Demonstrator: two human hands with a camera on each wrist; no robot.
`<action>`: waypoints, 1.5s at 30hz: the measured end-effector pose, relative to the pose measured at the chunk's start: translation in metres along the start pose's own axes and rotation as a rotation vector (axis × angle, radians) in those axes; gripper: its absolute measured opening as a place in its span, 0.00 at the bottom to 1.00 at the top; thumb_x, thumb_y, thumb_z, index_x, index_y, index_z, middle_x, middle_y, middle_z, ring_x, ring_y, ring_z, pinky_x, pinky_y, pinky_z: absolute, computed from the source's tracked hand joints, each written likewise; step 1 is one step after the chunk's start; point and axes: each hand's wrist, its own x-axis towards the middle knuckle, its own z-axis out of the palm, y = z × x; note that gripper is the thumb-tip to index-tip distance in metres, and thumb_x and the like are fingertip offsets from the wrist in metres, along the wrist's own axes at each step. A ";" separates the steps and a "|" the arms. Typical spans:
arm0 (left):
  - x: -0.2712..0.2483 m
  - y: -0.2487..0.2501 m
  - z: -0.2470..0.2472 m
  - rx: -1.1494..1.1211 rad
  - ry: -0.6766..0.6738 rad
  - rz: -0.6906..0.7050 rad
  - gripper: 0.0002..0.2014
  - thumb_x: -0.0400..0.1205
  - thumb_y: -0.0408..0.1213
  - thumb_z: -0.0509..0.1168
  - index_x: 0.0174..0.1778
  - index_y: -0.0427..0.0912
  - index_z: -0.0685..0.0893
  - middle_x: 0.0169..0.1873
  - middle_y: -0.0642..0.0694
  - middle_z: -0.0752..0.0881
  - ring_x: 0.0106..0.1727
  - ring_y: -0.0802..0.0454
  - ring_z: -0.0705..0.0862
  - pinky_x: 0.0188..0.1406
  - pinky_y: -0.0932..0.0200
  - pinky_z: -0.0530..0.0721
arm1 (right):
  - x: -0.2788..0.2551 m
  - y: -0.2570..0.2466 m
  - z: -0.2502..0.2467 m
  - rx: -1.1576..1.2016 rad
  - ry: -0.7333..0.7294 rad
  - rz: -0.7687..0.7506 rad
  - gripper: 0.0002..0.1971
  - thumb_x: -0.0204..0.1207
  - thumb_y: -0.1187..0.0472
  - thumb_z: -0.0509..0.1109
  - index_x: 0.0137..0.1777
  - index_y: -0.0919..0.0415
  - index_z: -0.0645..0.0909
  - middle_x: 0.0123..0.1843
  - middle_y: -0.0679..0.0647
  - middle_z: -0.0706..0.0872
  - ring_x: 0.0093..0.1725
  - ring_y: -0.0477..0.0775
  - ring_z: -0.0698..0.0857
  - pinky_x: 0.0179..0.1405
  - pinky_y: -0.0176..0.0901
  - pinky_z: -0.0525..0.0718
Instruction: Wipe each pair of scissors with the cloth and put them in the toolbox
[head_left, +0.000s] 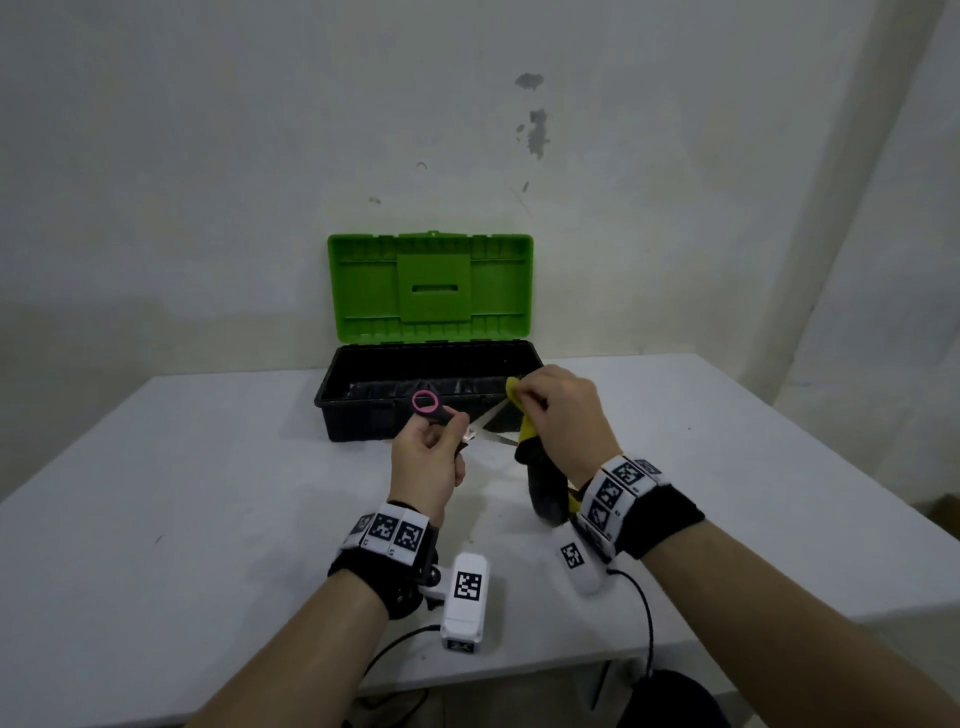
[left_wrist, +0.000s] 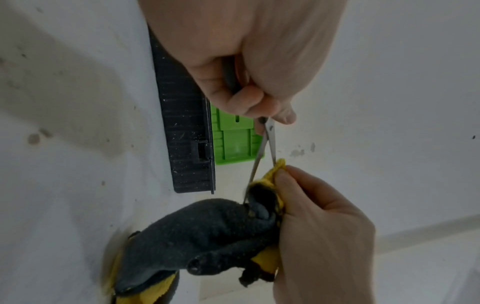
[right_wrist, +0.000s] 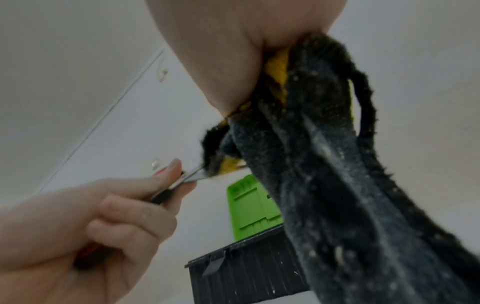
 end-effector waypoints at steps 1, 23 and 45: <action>0.001 0.001 0.001 -0.002 0.002 0.004 0.03 0.85 0.33 0.67 0.45 0.39 0.82 0.24 0.49 0.76 0.18 0.51 0.69 0.19 0.60 0.67 | 0.000 -0.004 -0.001 -0.002 0.008 -0.029 0.04 0.76 0.67 0.73 0.43 0.65 0.89 0.42 0.56 0.88 0.42 0.55 0.85 0.45 0.53 0.85; 0.013 -0.004 -0.010 0.078 0.010 0.014 0.04 0.84 0.34 0.68 0.44 0.40 0.83 0.27 0.47 0.80 0.18 0.52 0.71 0.20 0.59 0.69 | 0.012 0.007 0.009 -0.248 -0.275 0.007 0.09 0.73 0.73 0.69 0.47 0.62 0.87 0.50 0.55 0.84 0.49 0.59 0.80 0.45 0.47 0.80; 0.010 -0.005 -0.005 -0.024 -0.045 -0.117 0.03 0.86 0.34 0.66 0.48 0.39 0.83 0.26 0.49 0.77 0.19 0.55 0.70 0.18 0.62 0.67 | 0.009 0.000 0.013 -0.085 -0.191 0.116 0.10 0.80 0.61 0.69 0.40 0.63 0.88 0.39 0.55 0.87 0.39 0.55 0.84 0.42 0.55 0.83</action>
